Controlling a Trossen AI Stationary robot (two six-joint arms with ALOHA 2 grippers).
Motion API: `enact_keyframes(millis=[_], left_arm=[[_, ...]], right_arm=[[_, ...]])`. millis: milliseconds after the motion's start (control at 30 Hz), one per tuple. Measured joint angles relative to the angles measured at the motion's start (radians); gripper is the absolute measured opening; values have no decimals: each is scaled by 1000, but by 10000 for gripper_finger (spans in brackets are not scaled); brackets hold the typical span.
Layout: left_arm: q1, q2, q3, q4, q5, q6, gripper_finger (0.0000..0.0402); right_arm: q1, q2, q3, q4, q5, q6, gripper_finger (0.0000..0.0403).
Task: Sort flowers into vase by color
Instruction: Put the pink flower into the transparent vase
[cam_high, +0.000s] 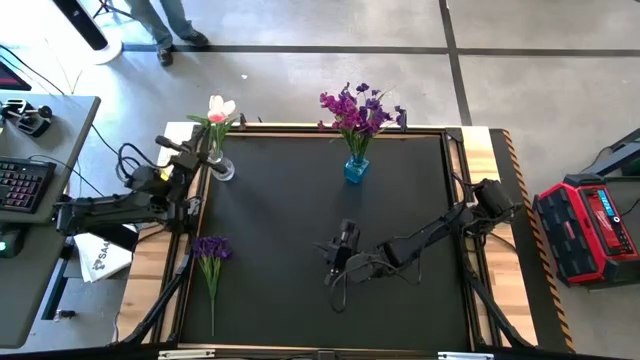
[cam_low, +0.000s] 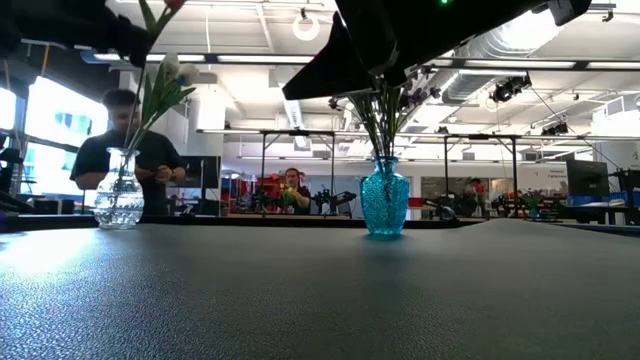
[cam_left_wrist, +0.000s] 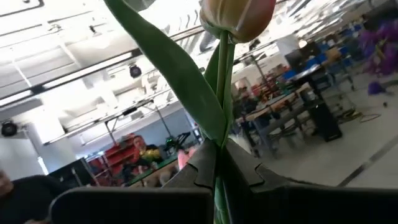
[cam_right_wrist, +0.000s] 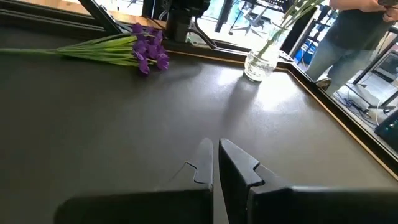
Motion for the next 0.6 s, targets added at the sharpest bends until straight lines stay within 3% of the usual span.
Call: enact_keyframes(millis=[333, 600], left_arm=[[43, -4, -35, -23, -169, -222, 14], [15, -4, -27, -95, -371, -253, 88]], right_arm=[[0, 0, 0, 0, -2, 0, 0], [0, 0, 0, 0, -5, 0, 0]])
